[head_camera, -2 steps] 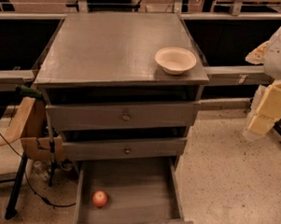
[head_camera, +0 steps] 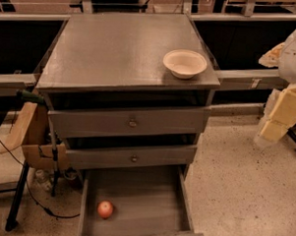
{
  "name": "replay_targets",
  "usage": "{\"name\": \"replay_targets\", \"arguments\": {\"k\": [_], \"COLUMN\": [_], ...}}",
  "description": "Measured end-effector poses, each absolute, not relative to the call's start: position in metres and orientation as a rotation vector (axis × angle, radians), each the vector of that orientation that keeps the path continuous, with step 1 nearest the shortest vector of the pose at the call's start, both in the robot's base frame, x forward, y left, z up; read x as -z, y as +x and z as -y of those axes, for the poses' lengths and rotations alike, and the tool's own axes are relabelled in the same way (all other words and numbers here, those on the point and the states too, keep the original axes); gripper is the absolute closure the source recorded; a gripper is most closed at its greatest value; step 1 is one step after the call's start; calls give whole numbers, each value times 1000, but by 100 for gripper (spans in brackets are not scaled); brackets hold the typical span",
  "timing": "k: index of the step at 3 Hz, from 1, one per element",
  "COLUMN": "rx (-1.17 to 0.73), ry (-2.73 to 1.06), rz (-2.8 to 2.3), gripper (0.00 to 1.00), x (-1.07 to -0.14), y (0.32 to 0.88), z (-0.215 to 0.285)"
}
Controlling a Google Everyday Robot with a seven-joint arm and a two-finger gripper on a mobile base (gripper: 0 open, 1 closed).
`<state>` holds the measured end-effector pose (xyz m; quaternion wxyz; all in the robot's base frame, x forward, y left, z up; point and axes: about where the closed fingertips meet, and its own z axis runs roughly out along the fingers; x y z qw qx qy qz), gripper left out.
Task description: Pick apple from bottom drawer and place on counter
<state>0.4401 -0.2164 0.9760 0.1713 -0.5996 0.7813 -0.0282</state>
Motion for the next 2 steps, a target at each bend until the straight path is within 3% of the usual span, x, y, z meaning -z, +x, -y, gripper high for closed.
{"name": "replay_targets", "arguments": {"k": [2], "rx": [0], "ry": [-1675], "rz": [-2103], "gripper": [0], "x": [-919], "y": [426], "z": [155]}}
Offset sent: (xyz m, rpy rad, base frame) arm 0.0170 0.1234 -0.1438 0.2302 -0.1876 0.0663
